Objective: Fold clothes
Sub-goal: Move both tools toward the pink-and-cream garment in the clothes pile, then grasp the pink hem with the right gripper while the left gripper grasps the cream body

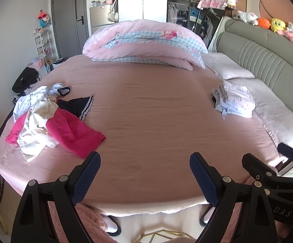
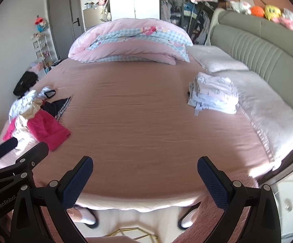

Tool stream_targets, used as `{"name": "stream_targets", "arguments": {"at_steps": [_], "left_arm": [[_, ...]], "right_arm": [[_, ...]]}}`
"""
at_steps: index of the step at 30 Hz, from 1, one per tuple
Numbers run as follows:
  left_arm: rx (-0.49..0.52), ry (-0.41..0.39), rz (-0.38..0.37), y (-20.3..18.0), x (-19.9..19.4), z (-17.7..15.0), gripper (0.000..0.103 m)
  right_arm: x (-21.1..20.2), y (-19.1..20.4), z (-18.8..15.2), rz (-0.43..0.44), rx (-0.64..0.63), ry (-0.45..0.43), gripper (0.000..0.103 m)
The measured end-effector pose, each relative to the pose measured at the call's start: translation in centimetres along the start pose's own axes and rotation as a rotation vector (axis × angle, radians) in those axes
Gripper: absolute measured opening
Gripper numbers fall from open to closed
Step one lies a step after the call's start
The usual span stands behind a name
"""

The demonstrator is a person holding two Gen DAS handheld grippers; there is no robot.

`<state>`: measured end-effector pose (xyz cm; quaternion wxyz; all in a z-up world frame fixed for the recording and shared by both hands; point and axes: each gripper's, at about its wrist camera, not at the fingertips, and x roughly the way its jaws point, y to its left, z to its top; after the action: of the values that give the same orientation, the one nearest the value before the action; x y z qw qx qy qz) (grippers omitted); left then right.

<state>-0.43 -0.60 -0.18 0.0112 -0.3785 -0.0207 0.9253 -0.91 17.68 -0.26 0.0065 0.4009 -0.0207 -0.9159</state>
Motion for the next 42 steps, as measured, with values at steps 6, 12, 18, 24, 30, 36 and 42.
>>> {"name": "stream_targets", "arguments": {"at_steps": [6,12,18,24,30,36,42], "left_arm": [[0.006,0.024,-0.018,0.9,0.6,0.3,0.09],[-0.066,0.015,-0.002,6.2,0.6,0.0,0.09],[-0.163,0.0,0.026,12.6,0.7,-0.4,0.09],[-0.305,0.016,0.085,20.3,3.1,-0.6,0.09],[-0.464,0.036,0.069,27.6,7.5,0.3,0.09],[-0.544,0.093,0.028,32.8,13.3,1.6,0.09],[-0.556,0.184,-0.037,35.1,20.1,2.5,0.09]], "right_arm": [[0.8,2.8,1.2,0.074,-0.128,-0.003,0.103],[1.6,5.5,2.3,0.147,-0.255,-0.006,0.103],[6.4,10.1,4.1,0.228,-0.347,0.089,0.103],[12.4,16.4,4.7,0.368,-0.384,0.176,0.103],[17.3,24.2,4.6,0.401,-0.54,0.185,0.072],[23.1,30.5,3.9,0.409,-0.602,0.228,0.071],[28.5,36.0,2.3,0.453,-0.636,0.256,0.071]]}}
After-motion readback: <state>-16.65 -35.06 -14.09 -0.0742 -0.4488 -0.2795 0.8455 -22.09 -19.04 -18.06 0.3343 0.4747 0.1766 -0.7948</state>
